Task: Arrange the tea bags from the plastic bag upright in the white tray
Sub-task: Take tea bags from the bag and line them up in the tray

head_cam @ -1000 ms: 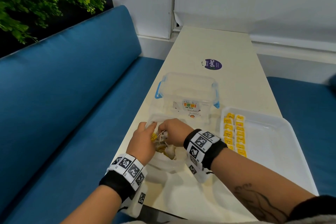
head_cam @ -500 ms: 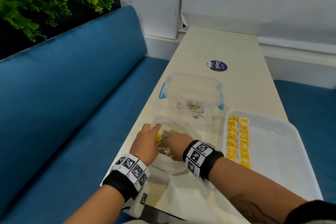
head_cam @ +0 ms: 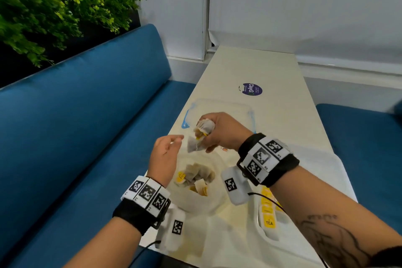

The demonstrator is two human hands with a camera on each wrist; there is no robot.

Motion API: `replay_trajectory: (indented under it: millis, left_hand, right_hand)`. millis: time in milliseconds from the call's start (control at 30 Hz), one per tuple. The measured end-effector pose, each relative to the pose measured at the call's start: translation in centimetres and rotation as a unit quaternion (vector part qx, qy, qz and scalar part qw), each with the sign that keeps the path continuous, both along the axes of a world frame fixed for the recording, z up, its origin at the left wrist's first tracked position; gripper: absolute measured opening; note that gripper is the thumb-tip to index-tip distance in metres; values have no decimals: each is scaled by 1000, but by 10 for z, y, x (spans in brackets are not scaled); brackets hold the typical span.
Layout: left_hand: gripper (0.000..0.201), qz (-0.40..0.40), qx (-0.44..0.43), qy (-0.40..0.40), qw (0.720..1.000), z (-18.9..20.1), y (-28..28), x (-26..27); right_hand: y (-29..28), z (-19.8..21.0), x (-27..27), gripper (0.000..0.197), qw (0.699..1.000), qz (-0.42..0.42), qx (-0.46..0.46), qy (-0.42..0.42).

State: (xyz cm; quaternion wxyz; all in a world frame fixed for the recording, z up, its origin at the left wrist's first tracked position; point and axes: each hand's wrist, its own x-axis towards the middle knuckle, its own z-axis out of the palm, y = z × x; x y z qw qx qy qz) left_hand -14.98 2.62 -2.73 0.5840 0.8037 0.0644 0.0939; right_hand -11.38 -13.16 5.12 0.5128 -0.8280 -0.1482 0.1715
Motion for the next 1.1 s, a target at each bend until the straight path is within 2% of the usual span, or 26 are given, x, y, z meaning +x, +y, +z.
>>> replay_trajectory:
  millis: [67,100,167,200,267,300,367,433,500,567,667,733,767,833,900,1000,1100]
  left_hand:
    - [35,-31,-146,21,989,21,-15,2]
    - [43,-62,-229,47,970,31,-25,3]
    - [60,-136,-381,99,909,47,-45,3]
    - [66,-166,-445,119,872,52,-57,2]
    - [72,-196,-545,149,801,59,-78,-1]
    - [71,-202,-579,159,774,60,-87,-3]
    - [55,-205,-612,173,744,57,-106,-5]
    - [31,-193,-622,192,734,45,-122,-4]
    - [22,-196,-624,220,724,31,-137,-5]
    - [25,-209,-617,241,719,19,-150,-6]
    - [31,-238,-593,263,723,9,-168,-7]
    - [48,-256,-594,273,712,6,-176,-9]
    - [56,-258,-593,285,707,4,-179,-8]
    - [56,-265,-582,310,703,1,-184,-6]
    - [55,-289,-560,323,706,-3,-188,-4]
    - [59,-340,-507,327,721,-7,-192,-3]
    - [58,-378,-407,320,768,-9,-198,-3]
  right_hand:
    - [-8,24,-4,38,999,-4,30,-24]
    - [-13,34,-6,39,999,-4,43,-33]
    - [-19,47,-15,39,997,-7,47,-57]
    - [-22,48,-20,36,996,-16,18,-86]
    - [-28,40,-29,25,978,-39,-104,-178]
    - [-31,32,-34,24,961,-49,-163,-218]
    - [-43,14,-41,28,935,-59,-240,-254]
    - [-58,-2,-45,34,898,-54,-332,-284]
    - [-78,-15,-48,44,873,-60,-388,-288]
    - [-98,-23,-53,59,889,-81,-375,-251]
    - [-126,-27,-63,77,938,-97,-291,-160]
    - [-143,-30,-68,66,974,-138,-150,-103]
    - [-151,-33,-69,56,979,-172,-65,-82]
    - [-166,-36,-68,40,965,-250,40,-61]
    - [-181,-38,-68,33,953,-296,38,-50]
    - [-192,-42,-70,17,959,-281,-4,-45]
    - [-191,-45,-75,15,970,-236,-58,-25]
